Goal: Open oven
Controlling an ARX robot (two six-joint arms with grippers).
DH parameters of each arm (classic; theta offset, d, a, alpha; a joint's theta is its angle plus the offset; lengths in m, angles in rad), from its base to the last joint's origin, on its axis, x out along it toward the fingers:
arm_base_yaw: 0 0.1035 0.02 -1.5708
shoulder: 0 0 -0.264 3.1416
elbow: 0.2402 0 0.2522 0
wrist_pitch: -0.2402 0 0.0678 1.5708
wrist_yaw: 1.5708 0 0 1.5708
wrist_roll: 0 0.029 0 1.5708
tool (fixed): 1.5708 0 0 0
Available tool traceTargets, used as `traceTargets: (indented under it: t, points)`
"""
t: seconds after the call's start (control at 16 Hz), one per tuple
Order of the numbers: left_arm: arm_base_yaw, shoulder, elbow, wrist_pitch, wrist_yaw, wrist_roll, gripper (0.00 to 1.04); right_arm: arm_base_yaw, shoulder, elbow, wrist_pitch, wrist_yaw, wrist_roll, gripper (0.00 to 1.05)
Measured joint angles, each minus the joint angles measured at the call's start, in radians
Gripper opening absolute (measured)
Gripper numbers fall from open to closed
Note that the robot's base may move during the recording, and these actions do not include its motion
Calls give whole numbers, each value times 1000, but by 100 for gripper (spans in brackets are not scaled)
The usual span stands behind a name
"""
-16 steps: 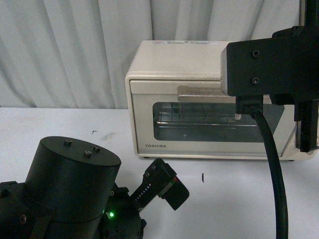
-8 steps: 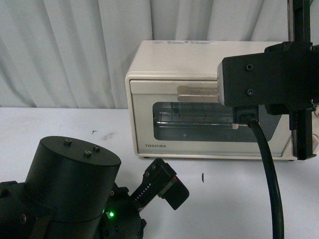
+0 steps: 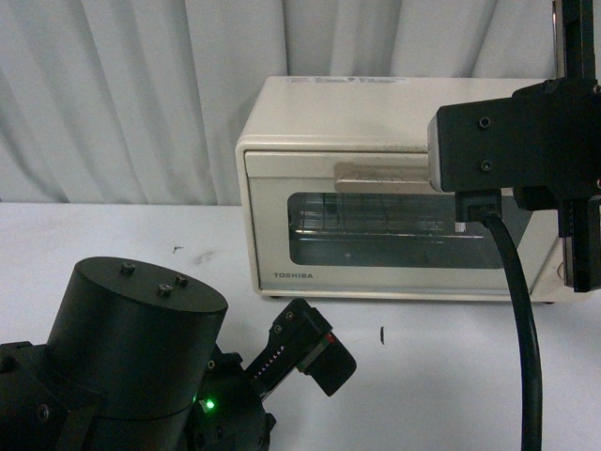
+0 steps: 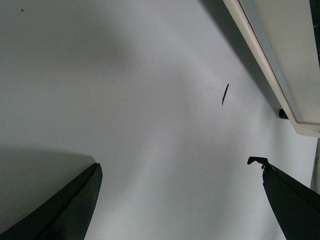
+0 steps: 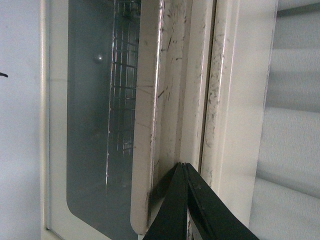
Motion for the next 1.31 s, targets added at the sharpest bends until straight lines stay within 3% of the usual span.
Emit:
traceTargets:
  t: [0.81, 1.31]
  points:
    - [0, 0, 0, 0, 0, 0, 98, -16, -29, -20, -82, -65, 181, 2]
    - [0, 0, 0, -1, 0, 0, 98, -17, -103, -66, -273, -183, 307, 2]
